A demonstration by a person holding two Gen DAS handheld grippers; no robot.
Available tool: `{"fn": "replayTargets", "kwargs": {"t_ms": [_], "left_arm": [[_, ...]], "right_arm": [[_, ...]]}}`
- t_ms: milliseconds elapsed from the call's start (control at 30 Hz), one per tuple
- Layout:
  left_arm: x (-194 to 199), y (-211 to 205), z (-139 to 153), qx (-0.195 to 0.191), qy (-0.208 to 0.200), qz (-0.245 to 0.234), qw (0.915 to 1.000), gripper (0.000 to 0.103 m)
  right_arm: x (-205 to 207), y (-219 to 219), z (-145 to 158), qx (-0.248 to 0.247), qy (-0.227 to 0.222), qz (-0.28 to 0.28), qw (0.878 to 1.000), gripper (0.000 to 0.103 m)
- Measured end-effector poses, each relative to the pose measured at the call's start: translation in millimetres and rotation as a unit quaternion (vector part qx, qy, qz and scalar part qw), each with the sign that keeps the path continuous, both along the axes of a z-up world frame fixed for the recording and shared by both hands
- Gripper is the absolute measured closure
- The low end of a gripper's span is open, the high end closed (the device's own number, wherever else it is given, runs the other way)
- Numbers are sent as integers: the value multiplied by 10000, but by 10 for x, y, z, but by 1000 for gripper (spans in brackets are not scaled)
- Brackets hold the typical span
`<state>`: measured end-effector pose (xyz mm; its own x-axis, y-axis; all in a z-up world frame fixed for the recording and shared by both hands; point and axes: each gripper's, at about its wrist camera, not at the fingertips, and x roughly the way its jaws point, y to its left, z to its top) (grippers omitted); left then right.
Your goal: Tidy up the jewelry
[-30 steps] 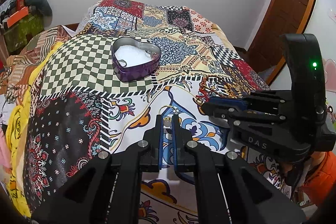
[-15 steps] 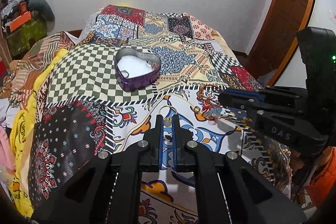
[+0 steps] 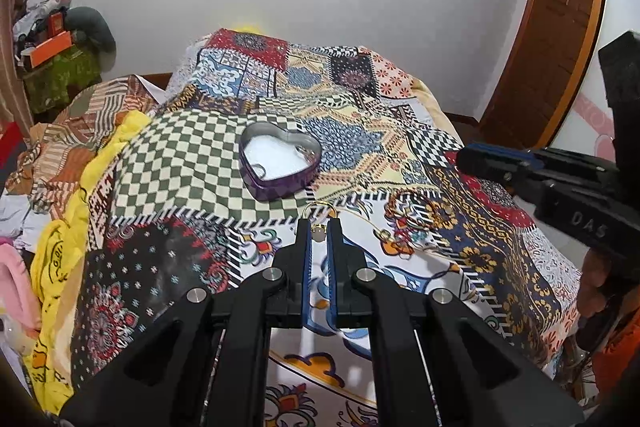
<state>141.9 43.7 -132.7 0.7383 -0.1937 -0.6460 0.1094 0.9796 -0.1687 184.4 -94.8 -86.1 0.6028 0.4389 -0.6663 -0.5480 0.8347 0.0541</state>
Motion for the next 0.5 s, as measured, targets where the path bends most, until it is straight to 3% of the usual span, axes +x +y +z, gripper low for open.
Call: {"fn": "replayTargets", "kwargs": {"t_ms": [500], "left_arm": [[346, 162, 125, 48, -218, 149, 9996, 98]], "right_arm": [[264, 224, 231, 354, -313, 156, 9988, 94]]}}
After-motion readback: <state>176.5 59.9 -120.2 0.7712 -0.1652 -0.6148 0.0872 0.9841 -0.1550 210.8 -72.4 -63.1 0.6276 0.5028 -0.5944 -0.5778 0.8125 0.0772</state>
